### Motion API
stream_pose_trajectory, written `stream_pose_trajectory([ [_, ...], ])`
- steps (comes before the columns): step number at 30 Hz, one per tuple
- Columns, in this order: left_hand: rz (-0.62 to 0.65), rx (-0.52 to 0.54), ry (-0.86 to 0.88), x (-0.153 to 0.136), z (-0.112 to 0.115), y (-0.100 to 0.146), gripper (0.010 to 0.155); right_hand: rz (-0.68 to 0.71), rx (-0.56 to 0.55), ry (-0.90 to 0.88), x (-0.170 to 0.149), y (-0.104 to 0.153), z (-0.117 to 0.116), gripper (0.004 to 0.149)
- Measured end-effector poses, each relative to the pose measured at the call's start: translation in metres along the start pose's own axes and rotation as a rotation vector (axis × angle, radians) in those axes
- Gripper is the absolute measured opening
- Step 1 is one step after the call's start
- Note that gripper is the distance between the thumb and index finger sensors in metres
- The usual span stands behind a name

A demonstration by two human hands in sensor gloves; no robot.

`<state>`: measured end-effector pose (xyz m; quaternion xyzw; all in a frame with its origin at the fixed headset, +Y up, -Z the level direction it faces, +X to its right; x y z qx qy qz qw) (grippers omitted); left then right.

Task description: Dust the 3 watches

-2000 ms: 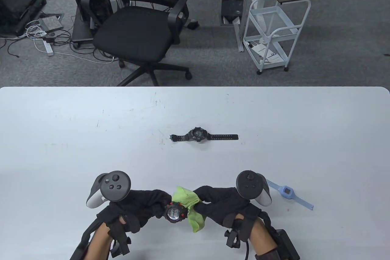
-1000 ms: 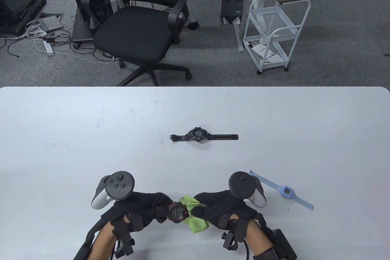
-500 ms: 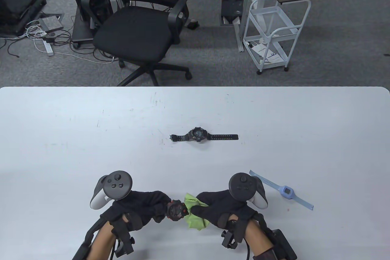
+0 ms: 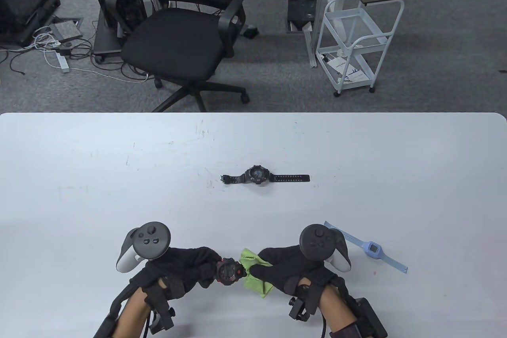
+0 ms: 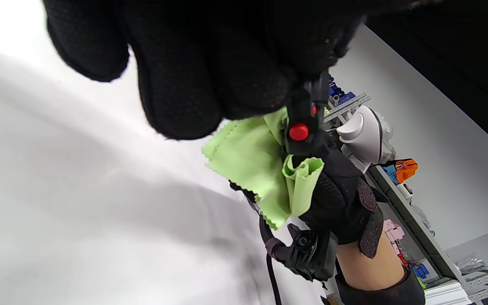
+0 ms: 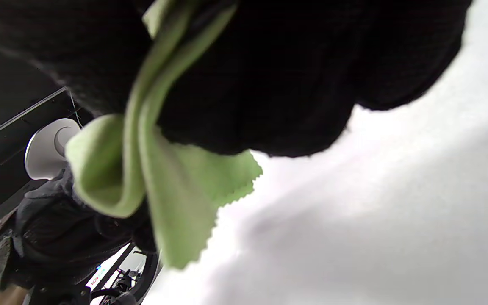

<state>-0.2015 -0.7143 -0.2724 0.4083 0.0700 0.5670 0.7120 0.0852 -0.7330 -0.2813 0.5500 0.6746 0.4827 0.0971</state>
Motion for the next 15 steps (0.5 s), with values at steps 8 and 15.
stream_pose_trajectory([
  [8, 0.003, 0.003, -0.001, 0.0, 0.0, 0.001, 0.054, -0.007, 0.079, -0.078, -0.003, -0.001, -0.004, 0.048],
  [15, -0.001, 0.015, -0.003, -0.001, -0.002, 0.001, 0.054, -0.015, -0.06, 0.071, -0.001, 0.002, 0.007, 0.046],
])
Point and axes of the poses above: the tracker on the back of each hand, its own x axis roughly to the thumb side, its own y axis roughly from the fingertips to the wrist, z = x × y, the point moved 1 cm from there along -y, roughly from the wrist to the fingertips, and after that the axes turned 6 degrees about z, right-handed, at the moved point
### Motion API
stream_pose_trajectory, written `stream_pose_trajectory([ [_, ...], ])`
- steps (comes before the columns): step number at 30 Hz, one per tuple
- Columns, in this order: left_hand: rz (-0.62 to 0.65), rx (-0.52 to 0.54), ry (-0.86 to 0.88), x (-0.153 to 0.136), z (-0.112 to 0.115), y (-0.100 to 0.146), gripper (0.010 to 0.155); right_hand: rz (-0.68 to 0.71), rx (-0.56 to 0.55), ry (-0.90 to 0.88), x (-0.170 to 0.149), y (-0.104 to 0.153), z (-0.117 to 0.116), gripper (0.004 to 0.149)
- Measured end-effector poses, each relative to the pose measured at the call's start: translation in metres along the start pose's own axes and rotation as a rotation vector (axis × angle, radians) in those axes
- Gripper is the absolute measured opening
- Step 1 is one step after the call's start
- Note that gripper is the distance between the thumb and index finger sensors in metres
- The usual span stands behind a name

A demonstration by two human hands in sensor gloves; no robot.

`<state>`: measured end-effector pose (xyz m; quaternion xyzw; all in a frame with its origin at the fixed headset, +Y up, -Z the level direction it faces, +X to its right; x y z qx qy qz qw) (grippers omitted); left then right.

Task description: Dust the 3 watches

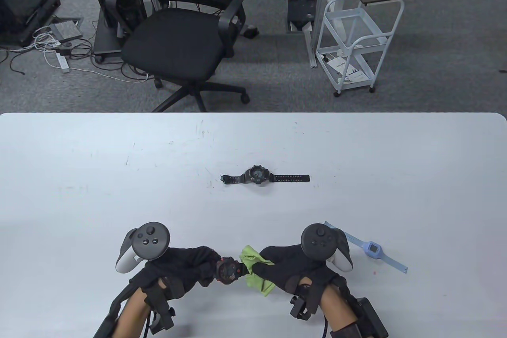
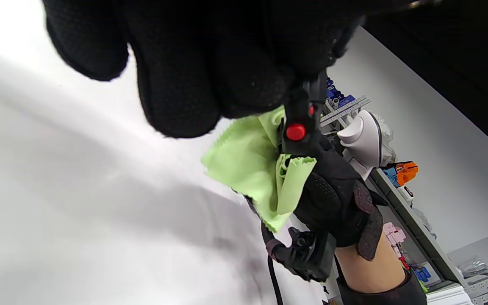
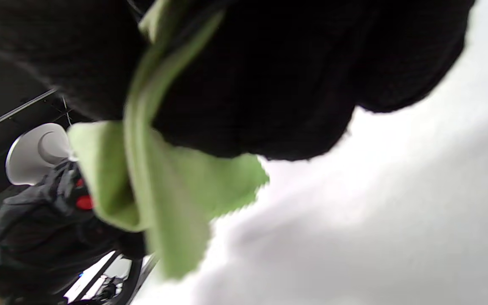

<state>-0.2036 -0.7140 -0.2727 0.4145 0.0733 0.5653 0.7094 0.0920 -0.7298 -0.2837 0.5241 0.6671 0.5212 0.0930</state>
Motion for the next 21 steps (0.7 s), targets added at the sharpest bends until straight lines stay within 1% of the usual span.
stream_pose_trajectory([
  [3, 0.005, 0.007, 0.003, 0.001, 0.0, 0.0, 0.054, 0.01, 0.01, -0.021, 0.001, 0.0, 0.001, 0.045],
  [8, 0.008, 0.012, 0.006, 0.001, -0.001, 0.001, 0.054, 0.018, 0.086, -0.091, -0.001, -0.001, -0.003, 0.047],
  [11, 0.007, 0.012, 0.004, 0.001, -0.001, 0.001, 0.054, 0.006, 0.1, -0.126, -0.003, -0.001, -0.003, 0.048],
  [14, 0.007, 0.013, 0.003, 0.001, -0.001, 0.001, 0.054, -0.012, 0.065, -0.085, -0.002, 0.0, -0.002, 0.047],
  [18, 0.002, 0.026, -0.002, 0.0, -0.004, 0.003, 0.054, -0.013, -0.018, 0.0, -0.002, 0.002, 0.006, 0.046],
  [21, 0.005, 0.024, 0.005, 0.0, -0.003, 0.002, 0.054, -0.009, -0.012, -0.012, -0.001, 0.003, 0.008, 0.045],
])
Point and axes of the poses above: the tracker on the back of each hand, its own x axis roughly to the thumb side, its own y axis roughly from the fingertips to the wrist, z = x × y, the point moved 1 cm from there along -y, roughly from the wrist to the fingertips, and after that the axes turned 6 degrees about z, right-handed, at the moved point
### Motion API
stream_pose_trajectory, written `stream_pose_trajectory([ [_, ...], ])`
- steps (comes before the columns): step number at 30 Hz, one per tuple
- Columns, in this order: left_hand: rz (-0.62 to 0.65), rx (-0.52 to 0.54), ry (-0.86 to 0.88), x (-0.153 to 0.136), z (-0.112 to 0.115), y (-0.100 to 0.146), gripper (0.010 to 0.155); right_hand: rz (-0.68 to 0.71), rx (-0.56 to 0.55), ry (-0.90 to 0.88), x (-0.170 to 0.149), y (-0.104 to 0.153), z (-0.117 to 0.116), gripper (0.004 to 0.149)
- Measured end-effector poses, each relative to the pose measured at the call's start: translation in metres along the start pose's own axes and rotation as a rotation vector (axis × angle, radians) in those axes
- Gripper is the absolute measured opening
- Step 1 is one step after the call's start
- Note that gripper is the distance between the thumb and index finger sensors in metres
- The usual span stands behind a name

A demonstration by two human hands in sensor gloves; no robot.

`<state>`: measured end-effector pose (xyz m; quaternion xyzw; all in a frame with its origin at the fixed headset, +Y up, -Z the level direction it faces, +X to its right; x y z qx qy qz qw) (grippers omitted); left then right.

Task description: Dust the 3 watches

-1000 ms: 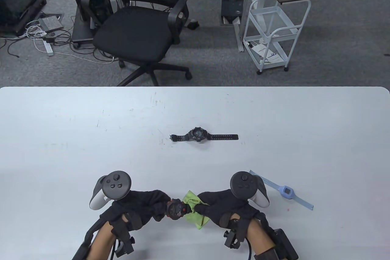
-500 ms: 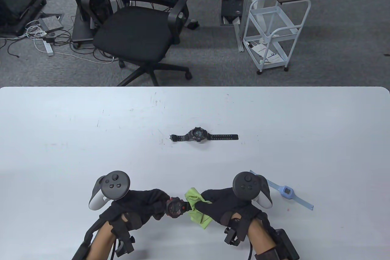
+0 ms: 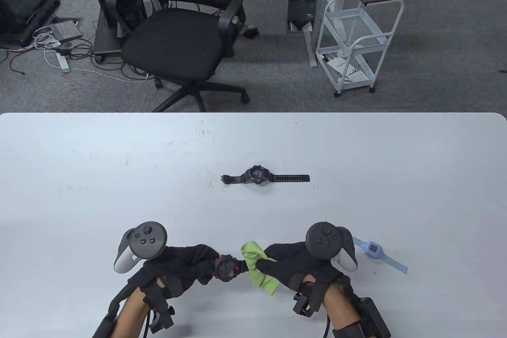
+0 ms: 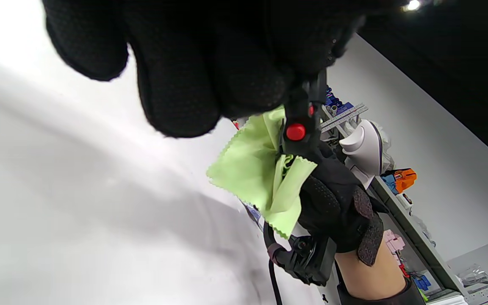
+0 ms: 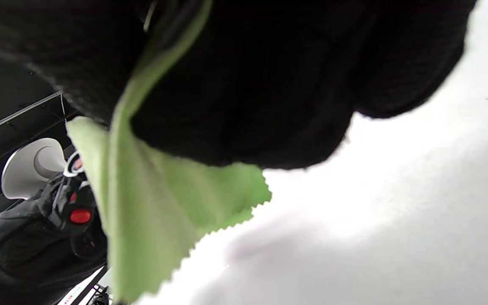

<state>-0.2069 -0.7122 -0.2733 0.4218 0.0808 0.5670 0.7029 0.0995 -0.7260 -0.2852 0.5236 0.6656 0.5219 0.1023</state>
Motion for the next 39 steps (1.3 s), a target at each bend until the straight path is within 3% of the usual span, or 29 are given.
stream_pose_trajectory([
  [9, -0.001, 0.003, 0.004, 0.0, 0.0, 0.0, 0.054, -0.013, 0.092, -0.096, -0.003, -0.001, -0.003, 0.047],
  [17, 0.0, 0.02, 0.002, 0.0, -0.003, 0.001, 0.054, -0.018, -0.049, 0.03, -0.001, 0.003, 0.011, 0.044],
  [28, 0.011, 0.032, 0.009, 0.0, -0.005, 0.003, 0.053, -0.03, 0.12, -0.159, -0.008, 0.002, 0.006, 0.046],
  [35, 0.009, 0.042, 0.005, 0.0, -0.007, 0.005, 0.053, -0.069, 0.029, -0.032, -0.011, 0.004, 0.014, 0.045],
  [39, 0.013, 0.047, 0.01, 0.0, -0.007, 0.004, 0.053, -0.052, 0.055, -0.078, -0.01, 0.004, 0.015, 0.045],
])
Point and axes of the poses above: the tracker on the back of each hand, its own x axis roughly to the thumb side, its own y axis roughly from the fingertips to the wrist, z = x × y, the point moved 1 cm from there along -y, roughly from the wrist to the fingertips, and after that the axes turned 6 degrees about z, right-handed, at the moved point
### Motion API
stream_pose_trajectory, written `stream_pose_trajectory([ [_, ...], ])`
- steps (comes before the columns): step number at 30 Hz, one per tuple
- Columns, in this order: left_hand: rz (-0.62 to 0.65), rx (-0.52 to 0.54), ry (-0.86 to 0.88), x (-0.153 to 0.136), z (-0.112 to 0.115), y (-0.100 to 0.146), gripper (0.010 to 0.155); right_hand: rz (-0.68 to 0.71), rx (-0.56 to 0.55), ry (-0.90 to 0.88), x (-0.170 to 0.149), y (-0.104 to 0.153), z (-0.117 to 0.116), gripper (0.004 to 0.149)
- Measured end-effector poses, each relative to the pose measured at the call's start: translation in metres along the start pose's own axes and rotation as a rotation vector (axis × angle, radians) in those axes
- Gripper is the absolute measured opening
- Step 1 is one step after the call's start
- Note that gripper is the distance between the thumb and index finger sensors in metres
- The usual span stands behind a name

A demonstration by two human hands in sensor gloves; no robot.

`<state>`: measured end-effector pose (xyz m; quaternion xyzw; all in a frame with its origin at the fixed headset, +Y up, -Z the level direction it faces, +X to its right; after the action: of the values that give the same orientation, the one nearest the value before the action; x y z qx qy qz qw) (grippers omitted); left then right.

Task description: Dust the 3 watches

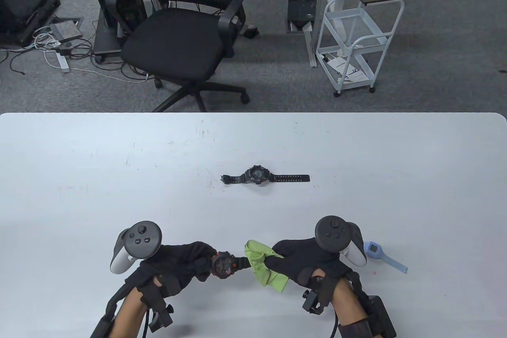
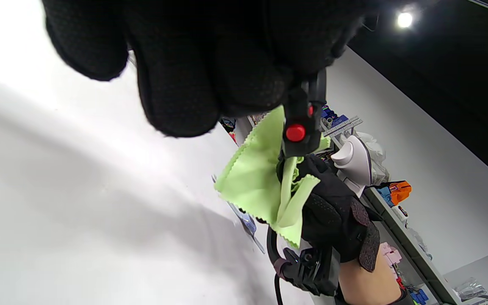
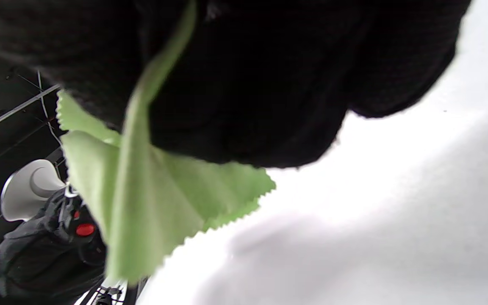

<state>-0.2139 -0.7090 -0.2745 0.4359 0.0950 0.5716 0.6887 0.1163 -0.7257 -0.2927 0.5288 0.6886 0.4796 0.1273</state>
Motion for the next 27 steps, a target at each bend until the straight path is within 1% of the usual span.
stream_pose_trajectory([
  [5, 0.002, 0.013, 0.004, 0.0, -0.002, 0.002, 0.053, 0.004, 0.04, -0.046, 0.0, 0.0, -0.001, 0.045],
  [12, 0.0, 0.019, 0.003, -0.001, -0.004, 0.002, 0.053, -0.031, -0.035, 0.052, -0.003, 0.003, 0.006, 0.045],
  [15, 0.001, 0.019, 0.004, -0.001, -0.003, 0.002, 0.053, -0.023, -0.029, 0.023, -0.002, 0.004, 0.008, 0.045],
  [17, 0.002, 0.028, 0.013, -0.001, -0.004, 0.003, 0.053, -0.023, 0.005, -0.033, -0.003, 0.004, 0.007, 0.045],
  [20, 0.0, 0.034, 0.015, -0.002, -0.006, 0.004, 0.053, -0.032, 0.038, -0.067, -0.005, 0.003, 0.005, 0.045],
  [24, -0.005, 0.022, 0.01, -0.002, -0.005, 0.004, 0.053, -0.05, 0.024, -0.007, -0.006, 0.004, 0.008, 0.045],
  [26, -0.008, 0.023, 0.015, -0.003, -0.007, 0.004, 0.053, -0.061, -0.016, 0.016, -0.009, 0.005, 0.012, 0.046],
  [27, -0.007, 0.02, 0.02, -0.003, -0.007, 0.004, 0.053, -0.061, -0.017, 0.013, -0.01, 0.006, 0.014, 0.046],
])
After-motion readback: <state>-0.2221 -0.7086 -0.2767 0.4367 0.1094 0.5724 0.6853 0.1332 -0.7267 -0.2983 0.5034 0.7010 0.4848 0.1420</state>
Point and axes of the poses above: the tracker on the back of each hand, its own x axis roughly to the thumb side, its own y axis roughly from the fingertips to the wrist, z = x × y, the point moved 1 cm from there along -y, roughly from the wrist to the fingertips, and after that the axes turned 6 degrees about z, right-handed, at the moved point
